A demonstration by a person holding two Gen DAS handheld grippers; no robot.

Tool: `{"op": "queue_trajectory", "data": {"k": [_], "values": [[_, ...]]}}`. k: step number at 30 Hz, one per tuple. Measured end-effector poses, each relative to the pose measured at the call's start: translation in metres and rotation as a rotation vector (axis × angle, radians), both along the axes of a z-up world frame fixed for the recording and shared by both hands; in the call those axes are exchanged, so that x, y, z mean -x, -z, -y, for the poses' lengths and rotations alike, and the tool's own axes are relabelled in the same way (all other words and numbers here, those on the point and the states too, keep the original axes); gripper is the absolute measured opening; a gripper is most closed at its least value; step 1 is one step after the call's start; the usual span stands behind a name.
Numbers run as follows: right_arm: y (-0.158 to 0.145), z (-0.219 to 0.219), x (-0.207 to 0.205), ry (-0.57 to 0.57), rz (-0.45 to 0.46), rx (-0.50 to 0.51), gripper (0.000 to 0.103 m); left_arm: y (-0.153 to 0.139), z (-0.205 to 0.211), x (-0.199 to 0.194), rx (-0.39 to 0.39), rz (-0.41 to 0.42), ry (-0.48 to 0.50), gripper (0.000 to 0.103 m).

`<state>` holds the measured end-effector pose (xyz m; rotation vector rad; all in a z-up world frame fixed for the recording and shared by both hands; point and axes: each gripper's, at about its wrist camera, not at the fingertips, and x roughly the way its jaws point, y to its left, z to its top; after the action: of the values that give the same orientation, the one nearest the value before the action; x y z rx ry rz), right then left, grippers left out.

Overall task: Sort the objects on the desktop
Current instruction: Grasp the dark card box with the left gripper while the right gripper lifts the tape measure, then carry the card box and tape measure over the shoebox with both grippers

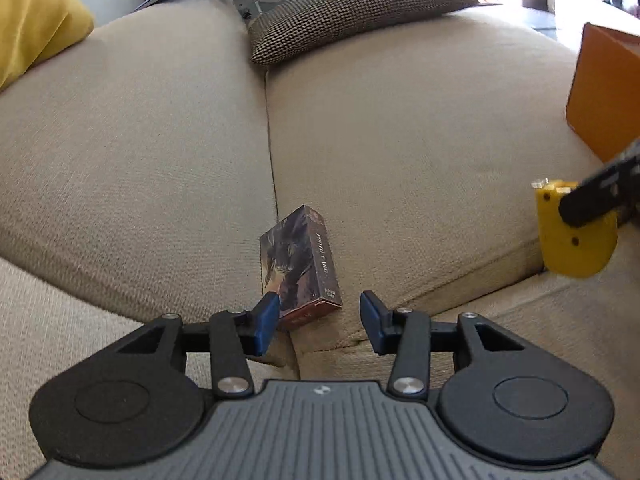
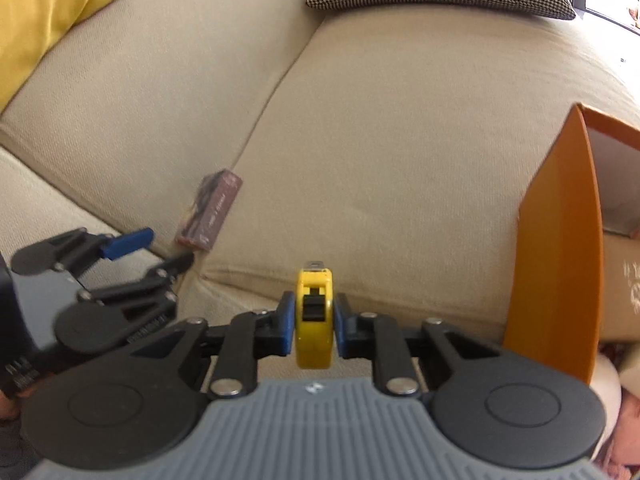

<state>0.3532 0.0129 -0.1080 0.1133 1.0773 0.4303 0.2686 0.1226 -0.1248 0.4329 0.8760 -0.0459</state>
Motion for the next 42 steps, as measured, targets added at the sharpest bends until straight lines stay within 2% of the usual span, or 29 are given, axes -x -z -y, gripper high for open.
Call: {"op": "queue_trajectory", "data": {"k": [4, 8, 13, 20, 27, 32, 36, 38, 42], "values": [[0.007, 0.001, -0.009, -0.009, -0.015, -0.052, 0.021, 0.018, 0.007, -0.004, -0.132, 0.005, 0.075, 0.052], [0.013, 0.003, -0.017, -0.007, -0.023, -0.079, 0.021, 0.034, 0.007, -0.007, -0.17, -0.028, 0.113, 0.052], [0.019, 0.008, -0.021, -0.004, -0.034, -0.108, 0.021, 0.046, 0.011, -0.011, -0.208, 0.003, 0.121, 0.054], [0.021, 0.014, -0.018, 0.007, -0.046, -0.132, 0.021, 0.064, 0.021, -0.011, -0.359, 0.038, 0.181, 0.055], [0.019, 0.016, -0.014, 0.011, -0.039, -0.121, 0.021, 0.065, 0.028, -0.01, -0.484, 0.056, 0.211, 0.055], [0.024, 0.019, -0.014, 0.027, -0.058, -0.106, 0.021, 0.068, 0.031, -0.024, -0.484, 0.031, 0.173, 0.054], [0.026, 0.022, -0.012, 0.042, -0.071, -0.105, 0.021, 0.071, 0.022, -0.035, -0.433, -0.005, 0.144, 0.034], [0.025, 0.023, -0.009, 0.046, -0.072, -0.108, 0.021, 0.068, 0.021, -0.035, -0.414, 0.007, 0.122, 0.031], [0.018, 0.027, 0.0, 0.046, -0.065, -0.123, 0.021, 0.042, 0.016, -0.029, -0.317, 0.044, 0.049, 0.026]]}}
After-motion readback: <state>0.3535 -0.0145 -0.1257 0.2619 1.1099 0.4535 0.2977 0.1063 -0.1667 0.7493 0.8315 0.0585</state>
